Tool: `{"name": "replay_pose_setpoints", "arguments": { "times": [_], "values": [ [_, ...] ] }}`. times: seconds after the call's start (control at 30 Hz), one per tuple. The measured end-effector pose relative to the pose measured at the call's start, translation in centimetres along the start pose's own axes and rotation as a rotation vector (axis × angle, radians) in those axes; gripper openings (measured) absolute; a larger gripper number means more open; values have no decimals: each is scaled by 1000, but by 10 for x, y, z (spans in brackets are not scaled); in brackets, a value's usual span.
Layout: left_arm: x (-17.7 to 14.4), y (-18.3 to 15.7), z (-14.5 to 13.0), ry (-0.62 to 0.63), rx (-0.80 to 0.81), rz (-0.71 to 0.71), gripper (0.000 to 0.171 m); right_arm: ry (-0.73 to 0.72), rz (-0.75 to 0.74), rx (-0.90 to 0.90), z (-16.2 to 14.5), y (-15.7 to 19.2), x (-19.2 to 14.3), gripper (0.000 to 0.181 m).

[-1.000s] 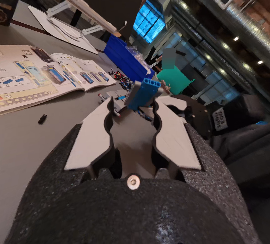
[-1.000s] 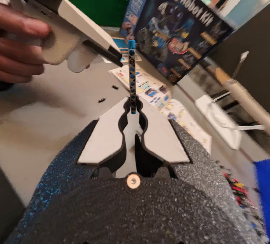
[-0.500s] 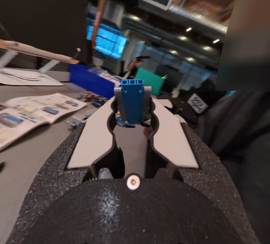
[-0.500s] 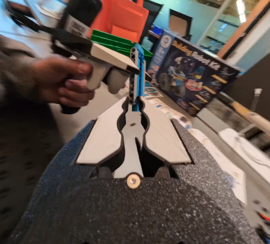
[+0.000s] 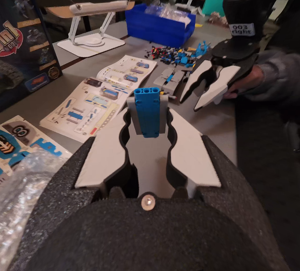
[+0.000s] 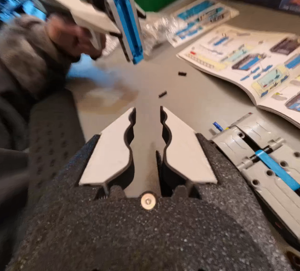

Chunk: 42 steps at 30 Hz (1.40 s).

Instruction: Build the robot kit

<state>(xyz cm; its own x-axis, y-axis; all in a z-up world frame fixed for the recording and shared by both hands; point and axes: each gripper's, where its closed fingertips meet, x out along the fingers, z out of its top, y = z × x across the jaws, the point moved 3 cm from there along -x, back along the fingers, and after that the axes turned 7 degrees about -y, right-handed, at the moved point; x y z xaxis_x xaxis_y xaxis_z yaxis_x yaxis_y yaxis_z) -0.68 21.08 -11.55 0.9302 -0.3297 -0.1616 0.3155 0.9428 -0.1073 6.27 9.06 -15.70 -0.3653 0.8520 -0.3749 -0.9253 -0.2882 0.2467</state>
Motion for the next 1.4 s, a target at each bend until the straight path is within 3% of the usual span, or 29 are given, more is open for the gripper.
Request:
{"name": "replay_pose_setpoints", "arguments": {
  "times": [0.07,0.23,0.4,0.53,0.8,0.9,1.0,1.1,1.13,1.4],
  "values": [
    [7,10,-2,13,31,-31,43,106,-29,40,-9,-1,23,19],
    [8,22,-3,-123,60,-53,43,167,-287,-119,-11,-13,67,28],
    [-11,5,11,-218,30,-87,43,142,-305,-69,-11,-11,78,27],
    [-9,-1,8,-183,99,-80,43,207,-329,-88,-21,-15,85,19],
    [-2,12,-8,-101,1,-71,43,203,-243,-73,-22,-14,86,3],
    [3,16,-21,-14,-19,-62,43,190,-203,-68,-19,-13,81,3],
    [7,12,-30,40,-19,-80,43,23,-109,-87,6,-1,70,3],
    [8,4,-28,30,-11,-108,43,-198,54,-22,39,20,55,3],
    [8,2,-26,21,-9,-106,43,-230,44,-48,44,21,52,3],
    [11,-1,-32,50,20,-93,43,-156,5,-160,35,27,62,3]
  ]
}}
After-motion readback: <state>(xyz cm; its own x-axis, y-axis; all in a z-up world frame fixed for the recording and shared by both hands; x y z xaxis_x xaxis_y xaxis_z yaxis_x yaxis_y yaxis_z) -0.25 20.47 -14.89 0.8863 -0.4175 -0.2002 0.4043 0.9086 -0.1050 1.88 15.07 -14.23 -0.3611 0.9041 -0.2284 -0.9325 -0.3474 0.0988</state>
